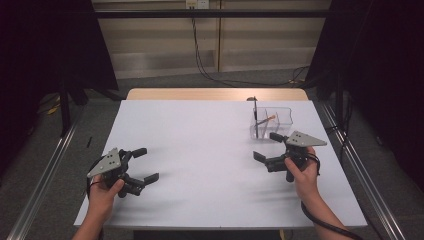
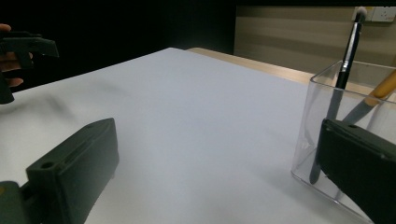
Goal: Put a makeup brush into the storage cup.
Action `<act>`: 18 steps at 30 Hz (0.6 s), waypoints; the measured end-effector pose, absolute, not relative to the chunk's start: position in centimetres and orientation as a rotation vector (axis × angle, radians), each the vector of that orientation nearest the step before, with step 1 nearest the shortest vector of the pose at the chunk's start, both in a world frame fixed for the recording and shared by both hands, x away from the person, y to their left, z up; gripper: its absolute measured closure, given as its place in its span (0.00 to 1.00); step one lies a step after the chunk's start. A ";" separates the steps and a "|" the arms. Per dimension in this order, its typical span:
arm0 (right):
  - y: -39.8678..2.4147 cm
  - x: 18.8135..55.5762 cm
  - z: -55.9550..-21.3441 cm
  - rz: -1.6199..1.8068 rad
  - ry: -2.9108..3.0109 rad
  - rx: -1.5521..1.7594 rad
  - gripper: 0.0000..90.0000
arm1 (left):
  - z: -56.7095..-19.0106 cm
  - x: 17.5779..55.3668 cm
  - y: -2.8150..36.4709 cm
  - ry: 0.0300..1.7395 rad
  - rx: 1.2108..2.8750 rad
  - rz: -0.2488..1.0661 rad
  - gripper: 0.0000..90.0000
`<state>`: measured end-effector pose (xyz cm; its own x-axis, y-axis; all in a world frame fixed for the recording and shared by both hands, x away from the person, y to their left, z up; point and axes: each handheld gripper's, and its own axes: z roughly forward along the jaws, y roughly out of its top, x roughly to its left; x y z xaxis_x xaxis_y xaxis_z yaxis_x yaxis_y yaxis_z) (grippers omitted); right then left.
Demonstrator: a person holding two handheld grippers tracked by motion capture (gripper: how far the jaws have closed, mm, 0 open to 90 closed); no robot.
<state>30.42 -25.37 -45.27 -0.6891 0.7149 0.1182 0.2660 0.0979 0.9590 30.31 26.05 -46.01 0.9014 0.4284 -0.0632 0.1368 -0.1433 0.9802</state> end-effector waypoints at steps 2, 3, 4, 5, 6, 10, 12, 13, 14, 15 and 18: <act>-25.5 30.4 -45.3 1.616 2.003 0.961 0.00 | -46.0 30.3 26.1 0.433 1.714 0.268 0.00; -25.5 30.3 -45.3 1.614 2.005 0.955 0.00 | -46.0 30.3 26.1 0.432 1.713 0.268 0.01; -25.6 30.3 -45.3 1.619 2.004 0.955 0.00 | -46.0 30.3 26.1 0.431 1.714 0.268 0.01; -25.6 30.2 -45.3 1.618 2.005 0.954 0.00 | -46.0 30.3 26.1 0.432 1.714 0.268 0.01; -25.7 30.2 -45.3 1.618 2.005 0.953 0.00 | -46.0 30.3 26.1 0.433 1.713 0.267 0.01; -26.0 30.0 -45.3 1.614 2.010 0.950 0.00 | -46.0 30.4 26.0 0.430 1.714 0.268 0.00; -26.1 29.9 -45.4 1.610 2.010 0.954 0.00 | -46.0 30.4 26.1 0.429 1.714 0.269 0.01; -26.2 29.9 -45.4 1.605 2.015 0.952 0.00 | -46.0 30.4 26.1 0.432 1.712 0.268 0.00; -26.2 29.8 -45.4 1.602 2.016 0.954 0.00 | -46.0 30.4 26.1 0.433 1.712 0.269 0.00; -26.3 29.8 -45.5 1.601 2.018 0.953 0.00 | -46.0 30.4 26.1 0.435 1.712 0.268 0.01; -26.6 29.6 -45.5 1.596 2.016 0.954 0.00 | -46.0 30.4 26.1 0.431 1.713 0.268 0.01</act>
<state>29.64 -26.56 -45.50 -0.6891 0.7172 0.1032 0.2651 0.1170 0.9571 30.38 26.05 -45.96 0.9020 0.4273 -0.0614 0.1345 -0.1430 0.9805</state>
